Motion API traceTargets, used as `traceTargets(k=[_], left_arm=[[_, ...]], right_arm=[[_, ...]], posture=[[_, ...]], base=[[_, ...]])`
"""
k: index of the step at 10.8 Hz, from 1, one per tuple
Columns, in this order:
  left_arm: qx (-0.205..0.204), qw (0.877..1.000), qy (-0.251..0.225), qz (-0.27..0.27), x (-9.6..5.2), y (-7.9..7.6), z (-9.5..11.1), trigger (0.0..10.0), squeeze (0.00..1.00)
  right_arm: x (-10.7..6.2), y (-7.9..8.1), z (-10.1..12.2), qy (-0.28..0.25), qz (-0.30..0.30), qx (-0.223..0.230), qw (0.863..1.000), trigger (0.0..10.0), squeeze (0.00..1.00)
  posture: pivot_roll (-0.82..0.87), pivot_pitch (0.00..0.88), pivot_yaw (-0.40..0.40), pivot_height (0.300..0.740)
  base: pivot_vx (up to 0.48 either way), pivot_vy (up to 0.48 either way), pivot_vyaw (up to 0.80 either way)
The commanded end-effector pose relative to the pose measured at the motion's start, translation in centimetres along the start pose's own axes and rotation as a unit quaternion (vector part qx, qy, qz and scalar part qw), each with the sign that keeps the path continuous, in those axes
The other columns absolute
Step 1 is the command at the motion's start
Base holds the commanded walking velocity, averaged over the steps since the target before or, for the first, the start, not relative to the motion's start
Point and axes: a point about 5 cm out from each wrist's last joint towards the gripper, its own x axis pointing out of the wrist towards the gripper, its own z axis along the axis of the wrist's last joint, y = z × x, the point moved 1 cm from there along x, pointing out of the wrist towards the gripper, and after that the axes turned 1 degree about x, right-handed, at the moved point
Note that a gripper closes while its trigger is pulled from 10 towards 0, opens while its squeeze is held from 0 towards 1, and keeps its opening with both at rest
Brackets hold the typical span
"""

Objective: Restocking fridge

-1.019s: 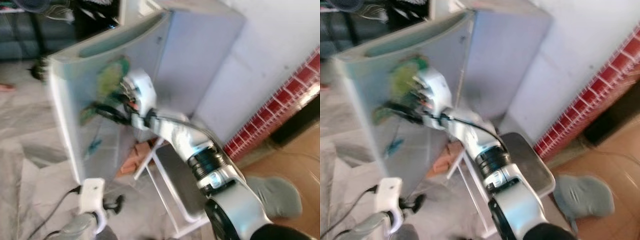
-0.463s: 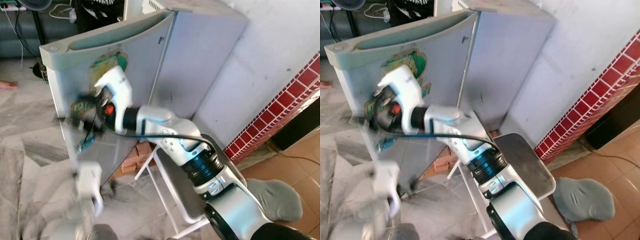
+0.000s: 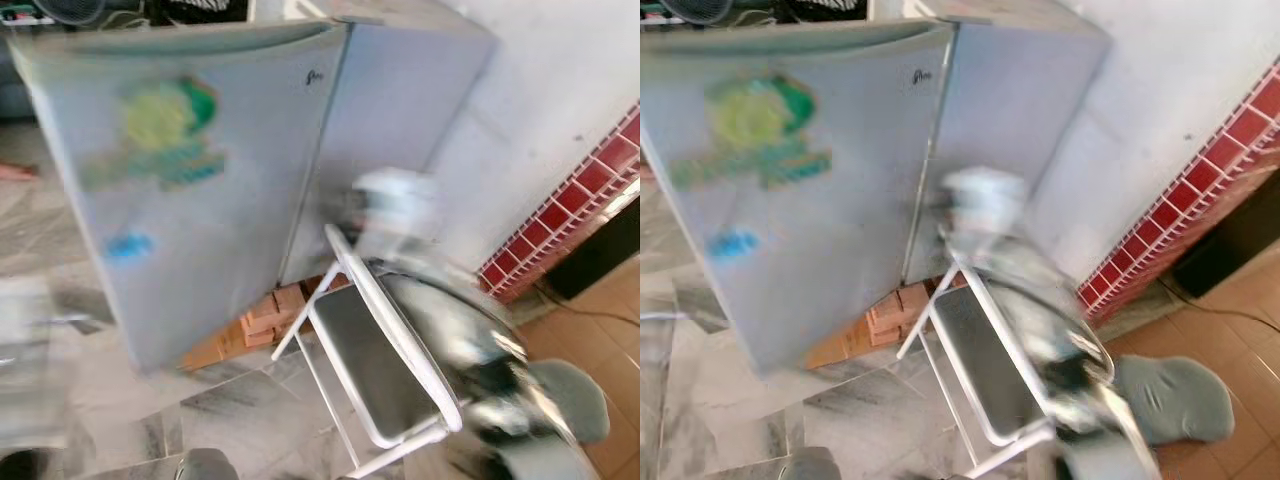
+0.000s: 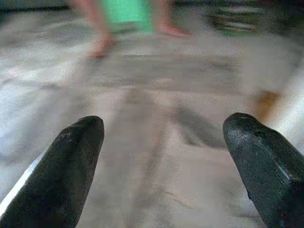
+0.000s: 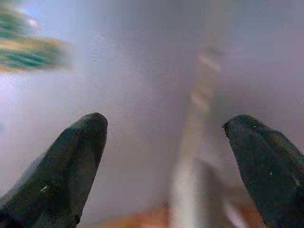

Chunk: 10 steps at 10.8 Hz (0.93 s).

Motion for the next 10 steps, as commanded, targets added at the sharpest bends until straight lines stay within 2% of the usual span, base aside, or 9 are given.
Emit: traceTargets(k=[1, 2, 3, 4, 5, 10], left_arm=[[-0.012, 1.000, -0.001, -0.003, 0.2, 0.0, -0.1, 10.0, 0.00], [-0.026, 0.999, -0.007, 0.030, 1.1, 1.8, 0.5, 10.0, 0.00], [-0.036, 0.998, -0.006, 0.043, 1.5, 2.3, 0.6, 10.0, 0.00], [-0.031, 0.999, 0.000, 0.035, 1.6, 1.9, 0.3, 10.0, 0.00], [-0.020, 0.999, -0.008, 0.024, 1.7, 1.2, 0.3, 10.0, 0.00], [-0.020, 0.999, -0.008, 0.024, 1.7, 1.2, 0.3, 10.0, 0.00]], right_arm=[[-0.7, -1.7, 0.2, -0.011, -0.046, 0.012, 0.999, 10.0, 0.00], [-1.9, -3.8, -0.1, -0.012, -0.087, -0.004, 0.996, 10.0, 0.00], [-2.6, -5.2, -0.2, -0.018, -0.115, -0.017, 0.993, 10.0, 0.00], [-2.8, -5.7, -0.2, -0.022, -0.126, -0.023, 0.992, 10.0, 0.00], [-3.0, -6.1, -0.4, -0.017, -0.130, -0.033, 0.991, 10.0, 0.00], [-3.0, -6.1, -0.4, -0.017, -0.130, -0.033, 0.991, 10.0, 0.00]], posture=[[0.21, 0.009, -0.140, 0.740], [0.20, 0.009, -0.134, 0.740], [0.20, 0.004, -0.127, 0.740], [0.19, 0.000, -0.122, 0.740], [0.19, 0.000, -0.124, 0.740], [0.19, 0.000, -0.124, 0.740]], base=[[0.000, 0.000, 0.00], [0.000, 0.000, 0.00], [0.000, 0.000, 0.00], [0.000, 0.000, 0.00], [0.000, 0.480, 0.00], [0.000, 0.480, 0.00]])
